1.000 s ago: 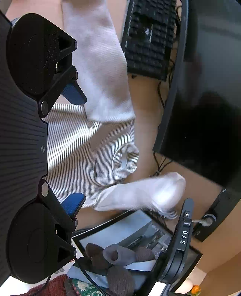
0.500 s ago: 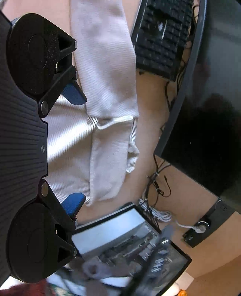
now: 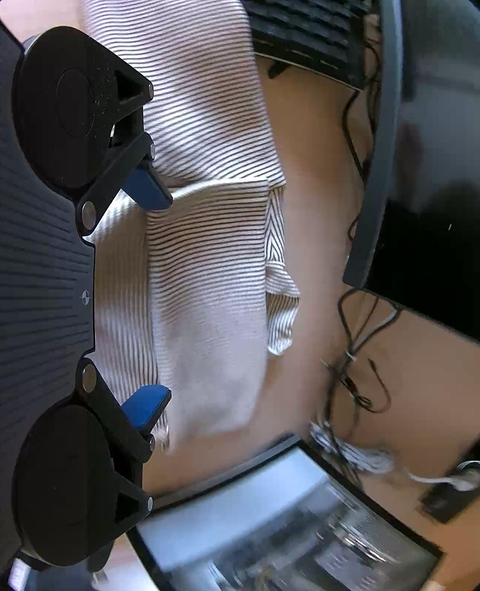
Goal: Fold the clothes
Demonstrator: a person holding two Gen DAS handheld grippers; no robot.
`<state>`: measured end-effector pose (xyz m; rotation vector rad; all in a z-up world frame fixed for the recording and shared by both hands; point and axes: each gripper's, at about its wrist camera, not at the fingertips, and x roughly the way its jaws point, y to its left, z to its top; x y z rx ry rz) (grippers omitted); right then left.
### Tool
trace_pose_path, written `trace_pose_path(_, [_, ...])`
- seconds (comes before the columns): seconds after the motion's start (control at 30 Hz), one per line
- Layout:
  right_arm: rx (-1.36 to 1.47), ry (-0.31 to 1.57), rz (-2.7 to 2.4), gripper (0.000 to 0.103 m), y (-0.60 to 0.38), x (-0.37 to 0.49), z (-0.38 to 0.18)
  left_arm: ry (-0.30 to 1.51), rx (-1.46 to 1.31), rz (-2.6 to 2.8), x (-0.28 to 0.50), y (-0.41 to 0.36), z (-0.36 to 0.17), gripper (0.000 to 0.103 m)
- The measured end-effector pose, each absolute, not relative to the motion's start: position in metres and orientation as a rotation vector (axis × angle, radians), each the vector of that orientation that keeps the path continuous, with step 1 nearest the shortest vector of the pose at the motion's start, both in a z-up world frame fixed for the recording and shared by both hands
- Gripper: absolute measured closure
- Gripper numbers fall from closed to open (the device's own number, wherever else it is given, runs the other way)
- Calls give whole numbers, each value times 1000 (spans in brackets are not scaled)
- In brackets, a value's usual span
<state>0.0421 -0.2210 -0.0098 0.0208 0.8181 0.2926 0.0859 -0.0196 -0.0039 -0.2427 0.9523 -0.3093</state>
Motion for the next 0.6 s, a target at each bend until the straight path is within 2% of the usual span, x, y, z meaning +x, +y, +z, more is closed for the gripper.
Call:
trace_pose_path(0.2, [25, 823, 370, 54, -235, 49, -14, 973, -176, -227, 102, -29, -13, 5])
trace_pose_path(0.3, [20, 811, 390, 47, -237, 45, -16, 988, -180, -187, 110, -27, -19, 18])
trace_pose_path(0.37, [16, 805, 403, 40, -235, 46, -17, 993, -169, -179, 113, -26, -23, 18])
trace_pose_path(0.5, [9, 801, 422, 34, -232, 43, -16, 977, -136, -180, 113, -30, -26, 18])
trace_pose_path(0.6, [8, 800, 433, 31, -232, 43, -16, 965, -119, -186, 111, -32, -27, 34])
